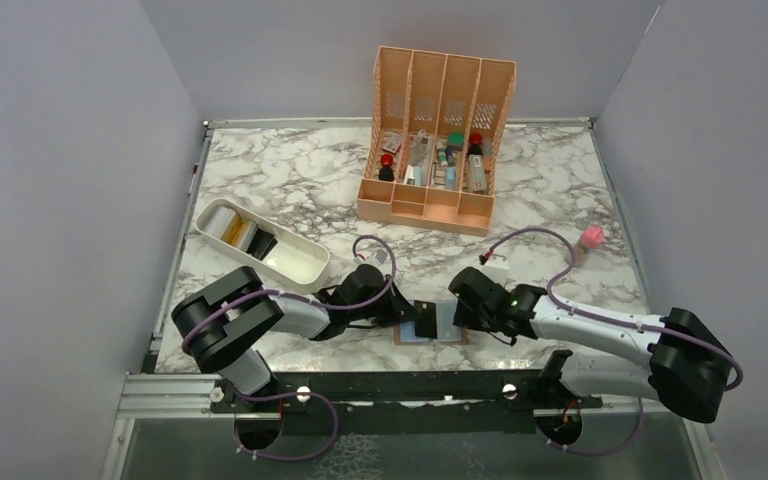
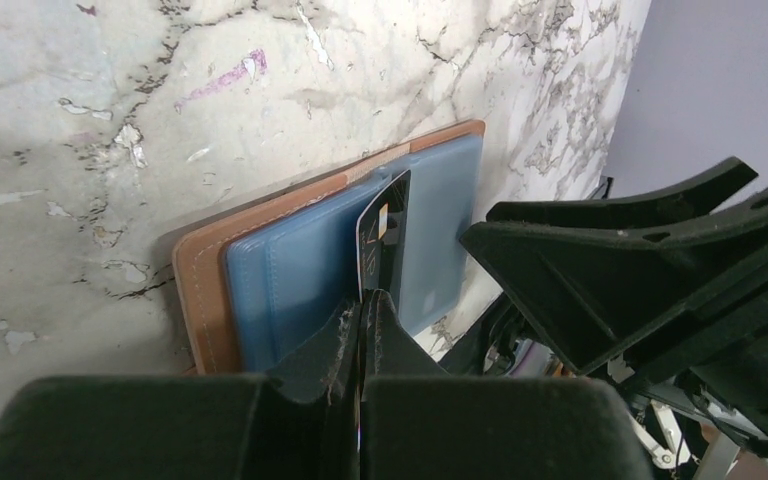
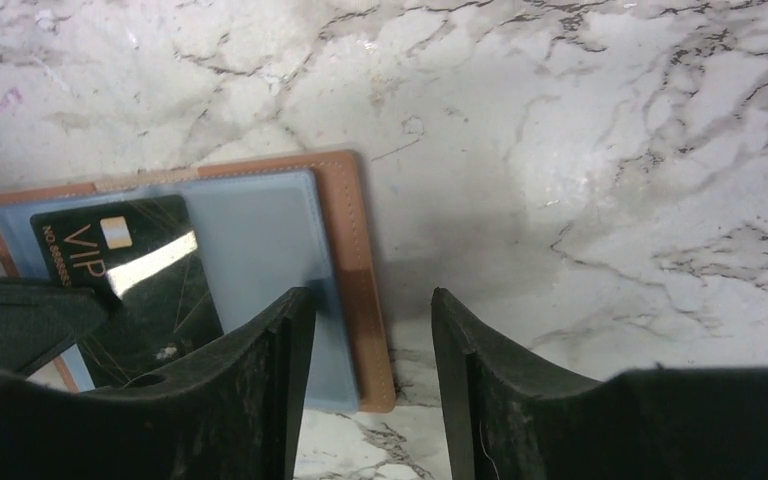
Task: Put the credit cards into the card holder
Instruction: Insert the credit card into the card holder.
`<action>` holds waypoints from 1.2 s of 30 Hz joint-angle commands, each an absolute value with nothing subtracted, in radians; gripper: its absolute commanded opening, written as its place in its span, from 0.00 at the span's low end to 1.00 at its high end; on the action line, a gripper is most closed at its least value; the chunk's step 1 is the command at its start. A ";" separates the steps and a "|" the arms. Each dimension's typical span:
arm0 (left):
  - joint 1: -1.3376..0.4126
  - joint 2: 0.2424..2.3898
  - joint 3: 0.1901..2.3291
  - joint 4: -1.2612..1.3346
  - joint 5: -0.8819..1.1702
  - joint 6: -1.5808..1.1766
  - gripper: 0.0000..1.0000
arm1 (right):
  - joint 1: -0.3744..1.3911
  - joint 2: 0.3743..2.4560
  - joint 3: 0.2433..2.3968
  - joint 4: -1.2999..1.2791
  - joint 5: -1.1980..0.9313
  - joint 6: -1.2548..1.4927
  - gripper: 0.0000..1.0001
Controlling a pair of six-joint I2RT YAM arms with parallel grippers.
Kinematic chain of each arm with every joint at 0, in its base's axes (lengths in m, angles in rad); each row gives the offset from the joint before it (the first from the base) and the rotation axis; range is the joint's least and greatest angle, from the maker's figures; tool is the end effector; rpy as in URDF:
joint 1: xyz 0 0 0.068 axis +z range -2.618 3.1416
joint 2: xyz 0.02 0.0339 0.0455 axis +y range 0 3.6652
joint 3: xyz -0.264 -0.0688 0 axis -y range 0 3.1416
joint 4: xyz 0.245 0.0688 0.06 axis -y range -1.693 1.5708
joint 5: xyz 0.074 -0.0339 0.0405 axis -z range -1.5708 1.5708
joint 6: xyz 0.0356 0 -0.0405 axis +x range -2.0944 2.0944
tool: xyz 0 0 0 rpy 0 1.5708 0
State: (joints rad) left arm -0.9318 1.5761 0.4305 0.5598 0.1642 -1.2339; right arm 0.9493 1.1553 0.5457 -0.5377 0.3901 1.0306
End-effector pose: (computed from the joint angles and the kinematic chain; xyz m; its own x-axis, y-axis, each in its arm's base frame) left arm 0.1552 -0.2186 0.1187 -0.9330 -0.3054 -0.1902 -0.0226 0.5772 -0.8163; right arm 0.1231 0.1487 0.1665 -0.8398 0.1896 -0.5087 0.1153 0.9779 0.1741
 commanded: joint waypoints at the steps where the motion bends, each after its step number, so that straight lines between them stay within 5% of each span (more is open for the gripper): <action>1: -0.942 1.606 0.437 0.520 0.138 -1.221 0.00 | 0.866 1.126 0.479 -0.437 0.260 0.976 0.53; 11: -0.951 1.626 0.459 0.512 0.131 -1.237 0.00 | 0.831 1.047 0.343 -0.250 0.008 1.022 0.38; 28: -0.982 1.614 0.490 0.436 0.155 -1.155 0.00 | 0.831 1.003 0.337 -0.303 0.078 1.000 0.33; 36: -0.988 1.645 0.577 0.416 0.156 -1.093 0.23 | 0.831 1.015 0.337 -0.266 0.061 0.938 0.33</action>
